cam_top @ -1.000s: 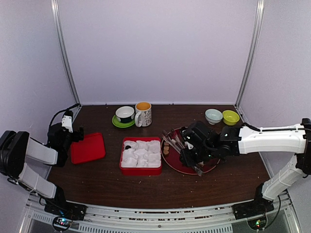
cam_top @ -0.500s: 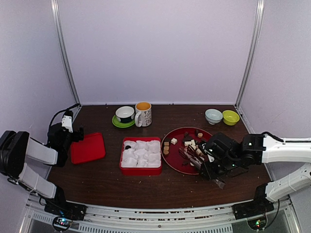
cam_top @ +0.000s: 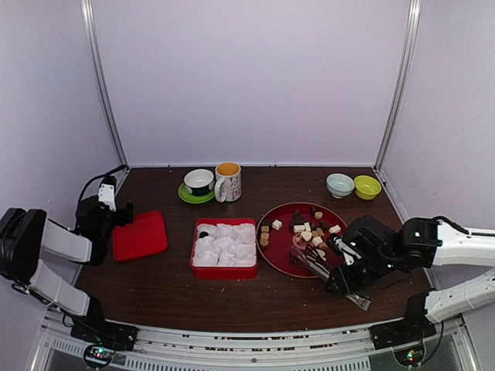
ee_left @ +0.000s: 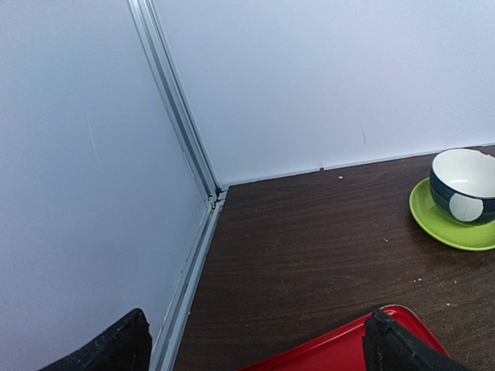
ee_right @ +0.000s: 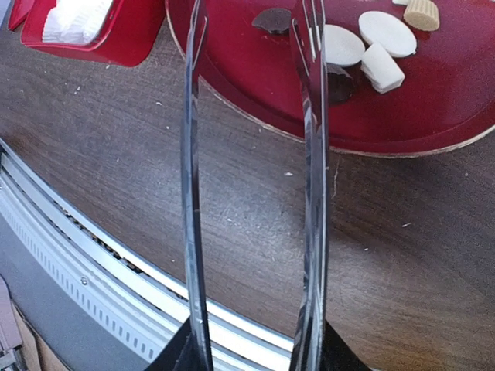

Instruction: Pack the chocolate

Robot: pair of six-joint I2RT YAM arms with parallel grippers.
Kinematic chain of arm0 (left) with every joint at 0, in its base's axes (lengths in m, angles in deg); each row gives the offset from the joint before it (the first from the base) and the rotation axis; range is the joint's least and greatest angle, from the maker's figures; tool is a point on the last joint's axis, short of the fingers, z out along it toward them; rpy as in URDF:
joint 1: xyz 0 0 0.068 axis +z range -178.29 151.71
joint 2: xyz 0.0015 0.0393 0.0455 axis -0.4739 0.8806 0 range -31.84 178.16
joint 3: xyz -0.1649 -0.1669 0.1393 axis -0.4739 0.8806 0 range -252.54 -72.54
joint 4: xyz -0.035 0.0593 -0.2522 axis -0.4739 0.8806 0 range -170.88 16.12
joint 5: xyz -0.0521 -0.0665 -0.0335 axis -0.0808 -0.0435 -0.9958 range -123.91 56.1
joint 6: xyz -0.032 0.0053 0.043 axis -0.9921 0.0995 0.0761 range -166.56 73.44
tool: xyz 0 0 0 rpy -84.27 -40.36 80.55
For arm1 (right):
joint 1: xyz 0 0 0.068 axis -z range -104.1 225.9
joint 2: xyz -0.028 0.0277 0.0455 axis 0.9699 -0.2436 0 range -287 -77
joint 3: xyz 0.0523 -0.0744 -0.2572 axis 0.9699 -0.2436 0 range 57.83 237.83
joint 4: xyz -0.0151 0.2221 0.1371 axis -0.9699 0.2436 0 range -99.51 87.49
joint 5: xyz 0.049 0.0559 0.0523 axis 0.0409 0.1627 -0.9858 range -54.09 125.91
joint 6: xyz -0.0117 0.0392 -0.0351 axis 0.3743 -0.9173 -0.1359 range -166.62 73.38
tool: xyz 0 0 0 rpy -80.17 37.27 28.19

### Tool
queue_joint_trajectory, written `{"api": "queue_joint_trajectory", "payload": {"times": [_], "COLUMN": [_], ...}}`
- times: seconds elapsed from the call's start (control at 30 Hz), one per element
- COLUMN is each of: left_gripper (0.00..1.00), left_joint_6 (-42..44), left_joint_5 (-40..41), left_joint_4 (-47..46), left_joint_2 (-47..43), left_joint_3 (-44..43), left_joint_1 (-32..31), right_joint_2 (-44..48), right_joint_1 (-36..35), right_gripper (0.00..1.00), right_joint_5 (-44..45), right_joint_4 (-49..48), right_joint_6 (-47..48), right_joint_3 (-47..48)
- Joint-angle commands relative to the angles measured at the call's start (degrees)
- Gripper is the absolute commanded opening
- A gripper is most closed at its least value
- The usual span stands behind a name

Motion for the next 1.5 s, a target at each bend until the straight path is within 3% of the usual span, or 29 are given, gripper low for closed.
{"api": "queue_joint_trajectory", "payload": {"times": [0.0,0.47,0.97,1.47], "left_gripper": [0.98,0.98,0.98,0.98], "left_joint_6": [-0.21,-0.21,-0.21,-0.21], "left_joint_5": [-0.7,-0.7,-0.7,-0.7], "left_joint_4": [-3.68,-3.68,-3.67,-3.72], "left_joint_2": [0.32,0.29,0.33,0.33], "left_joint_3": [0.28,0.22,0.25,0.26], "left_joint_1": [0.36,0.36,0.36,0.36], "right_joint_2": [0.74,-4.92,-14.95,-19.57], "right_joint_1": [-0.02,0.11,0.57,0.49], "right_gripper": [0.41,0.39,0.38,0.32], "right_joint_5": [-4.48,-4.24,-3.25,4.93], "right_joint_4": [-5.79,-7.66,-8.09,2.44], "right_joint_6": [-5.11,-10.44,-7.02,-2.13], "right_joint_3": [-1.82,-0.11,5.91,12.15]}}
